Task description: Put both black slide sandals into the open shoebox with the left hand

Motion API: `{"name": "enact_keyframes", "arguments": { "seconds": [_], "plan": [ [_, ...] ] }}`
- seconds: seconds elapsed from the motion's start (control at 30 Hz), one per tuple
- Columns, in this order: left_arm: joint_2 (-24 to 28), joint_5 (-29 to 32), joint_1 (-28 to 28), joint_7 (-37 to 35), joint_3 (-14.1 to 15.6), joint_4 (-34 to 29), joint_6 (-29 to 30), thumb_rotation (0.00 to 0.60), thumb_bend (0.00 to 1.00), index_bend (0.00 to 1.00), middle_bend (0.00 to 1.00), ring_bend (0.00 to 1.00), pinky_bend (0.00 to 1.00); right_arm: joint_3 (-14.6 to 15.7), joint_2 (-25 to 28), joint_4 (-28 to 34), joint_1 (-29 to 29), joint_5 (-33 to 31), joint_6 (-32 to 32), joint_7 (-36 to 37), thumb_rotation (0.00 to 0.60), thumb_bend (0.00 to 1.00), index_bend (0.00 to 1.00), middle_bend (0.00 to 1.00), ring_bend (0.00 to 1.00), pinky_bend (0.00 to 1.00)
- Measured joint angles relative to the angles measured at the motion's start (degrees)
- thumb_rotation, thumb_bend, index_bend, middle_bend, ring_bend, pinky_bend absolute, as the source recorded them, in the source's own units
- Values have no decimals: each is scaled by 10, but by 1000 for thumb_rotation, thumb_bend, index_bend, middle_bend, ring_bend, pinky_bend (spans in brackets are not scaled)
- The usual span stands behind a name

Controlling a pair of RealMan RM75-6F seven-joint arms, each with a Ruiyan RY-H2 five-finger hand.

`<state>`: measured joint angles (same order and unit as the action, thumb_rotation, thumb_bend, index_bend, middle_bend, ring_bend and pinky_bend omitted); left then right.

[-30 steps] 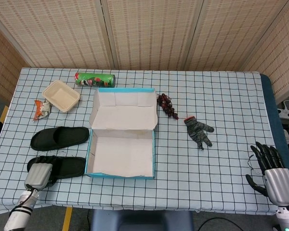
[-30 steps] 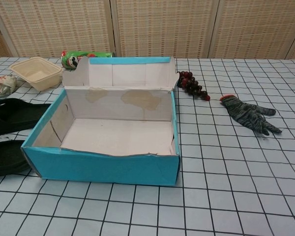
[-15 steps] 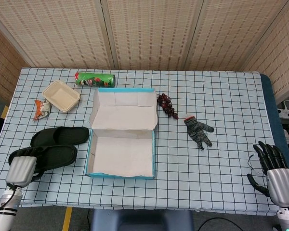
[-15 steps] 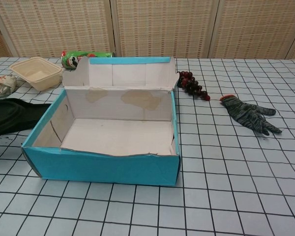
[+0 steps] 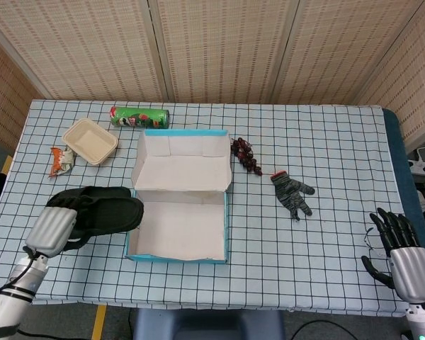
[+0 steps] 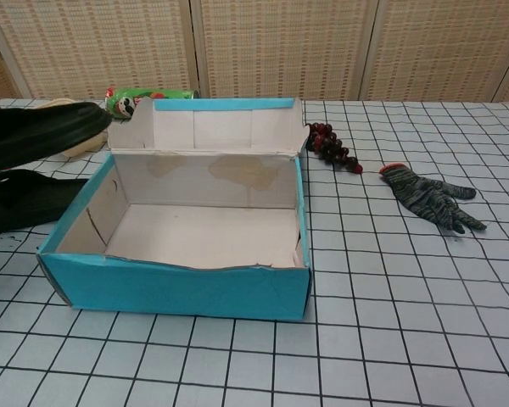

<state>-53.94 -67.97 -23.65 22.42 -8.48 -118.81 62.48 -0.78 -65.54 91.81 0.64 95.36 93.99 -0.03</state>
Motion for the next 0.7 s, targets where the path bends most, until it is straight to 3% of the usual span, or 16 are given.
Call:
{"name": "enact_keyframes", "arguments": {
  "seconds": [0.27,0.5,0.7],
  "plan": [
    [6,149,-159,-51,-42,-13,-207,600,576,600,729,622,609,1,5,1,0,-2,-4,10,600,200,0,0,0,0],
    [-19,278,-293,-60,-55,44,-272,600,575,602,730,624,609,1,4,0,-5,-12,-21,10,600,200,0,0,0,0],
    [-45,369,-385,-62,-29,112,-328,600,575,603,731,627,610,1,3,-1,-9,-19,-32,8,600,200,0,0,0,0]
  ]
}}
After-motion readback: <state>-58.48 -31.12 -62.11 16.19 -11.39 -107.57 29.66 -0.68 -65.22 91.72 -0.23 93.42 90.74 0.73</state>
